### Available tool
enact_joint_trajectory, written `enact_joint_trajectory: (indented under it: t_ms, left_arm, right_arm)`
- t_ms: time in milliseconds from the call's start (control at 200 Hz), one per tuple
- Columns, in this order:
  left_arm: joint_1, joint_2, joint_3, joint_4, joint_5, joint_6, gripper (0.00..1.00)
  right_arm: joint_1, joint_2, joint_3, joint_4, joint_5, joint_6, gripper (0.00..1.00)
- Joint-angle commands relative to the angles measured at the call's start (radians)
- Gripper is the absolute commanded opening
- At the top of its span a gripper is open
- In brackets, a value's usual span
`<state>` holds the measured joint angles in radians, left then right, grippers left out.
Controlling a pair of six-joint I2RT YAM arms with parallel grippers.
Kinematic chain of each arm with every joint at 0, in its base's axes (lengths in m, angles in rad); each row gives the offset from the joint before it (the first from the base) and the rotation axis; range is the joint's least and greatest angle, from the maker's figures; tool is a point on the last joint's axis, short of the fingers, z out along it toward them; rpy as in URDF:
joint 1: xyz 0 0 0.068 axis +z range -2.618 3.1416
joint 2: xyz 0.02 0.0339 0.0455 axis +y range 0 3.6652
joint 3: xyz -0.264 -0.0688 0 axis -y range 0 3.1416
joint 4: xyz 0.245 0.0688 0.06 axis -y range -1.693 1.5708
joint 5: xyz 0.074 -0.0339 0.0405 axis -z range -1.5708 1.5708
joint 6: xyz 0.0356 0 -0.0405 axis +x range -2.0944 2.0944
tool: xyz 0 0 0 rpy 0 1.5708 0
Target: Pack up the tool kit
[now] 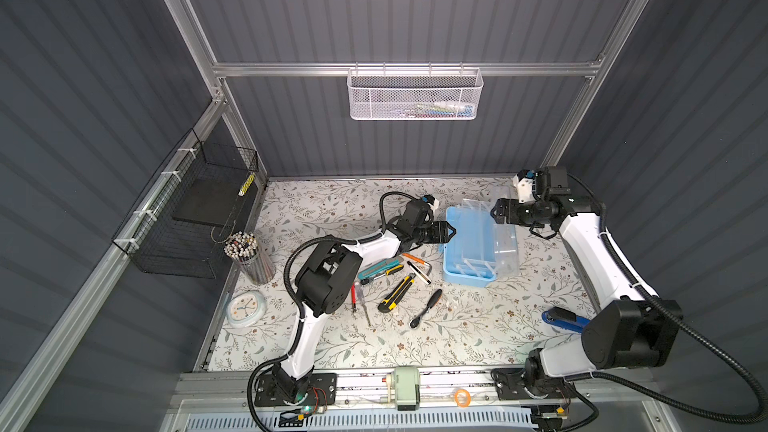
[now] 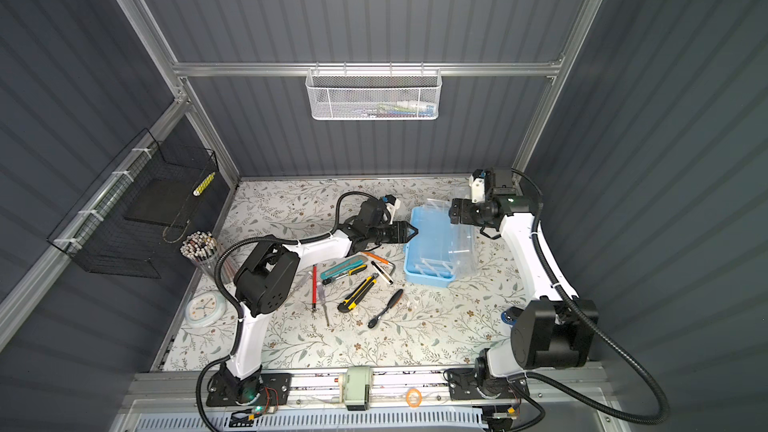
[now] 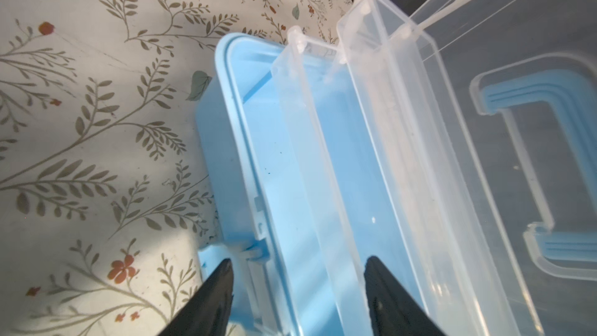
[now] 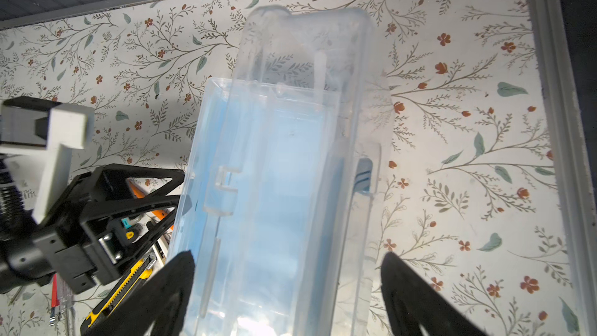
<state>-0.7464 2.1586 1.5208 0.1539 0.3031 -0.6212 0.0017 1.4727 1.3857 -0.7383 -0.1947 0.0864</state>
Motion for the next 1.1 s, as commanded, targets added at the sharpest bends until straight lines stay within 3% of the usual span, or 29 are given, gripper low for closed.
enact_joint_trajectory:
  t_ms: [0, 160, 595, 640, 750, 1095]
  left_arm:
    - [0.002, 0.032, 0.031, -0.059, -0.021, 0.018, 0.61]
    - [0.002, 0.048, 0.038, -0.090, -0.047, 0.037, 0.53]
    - [0.004, 0.043, 0.025, -0.126, -0.093, 0.059, 0.52]
    - [0.005, 0.040, 0.022, -0.121, -0.089, 0.060, 0.54]
    - [0.004, 0.013, -0.013, -0.060, -0.067, 0.044, 0.69]
    - [0.006, -0.042, -0.071, 0.027, -0.036, 0.013, 0.80]
  right_arm:
    - [-0.013, -0.020, -0.018, 0.004, -0.007, 0.002, 0.90]
    - [-0.029, -0.027, -0.035, 0.010, -0.002, 0.001, 0.90]
    - [-0.105, -0.057, -0.089, -0.003, 0.074, -0.024, 0.90]
    - [-0.115, -0.061, -0.102, 0.005, 0.074, -0.025, 0.90]
    - [-0.124, -0.059, -0.119, 0.014, 0.067, -0.025, 0.90]
    - [-0.165, -0.043, -0.141, 0.041, 0.040, -0.018, 0.91]
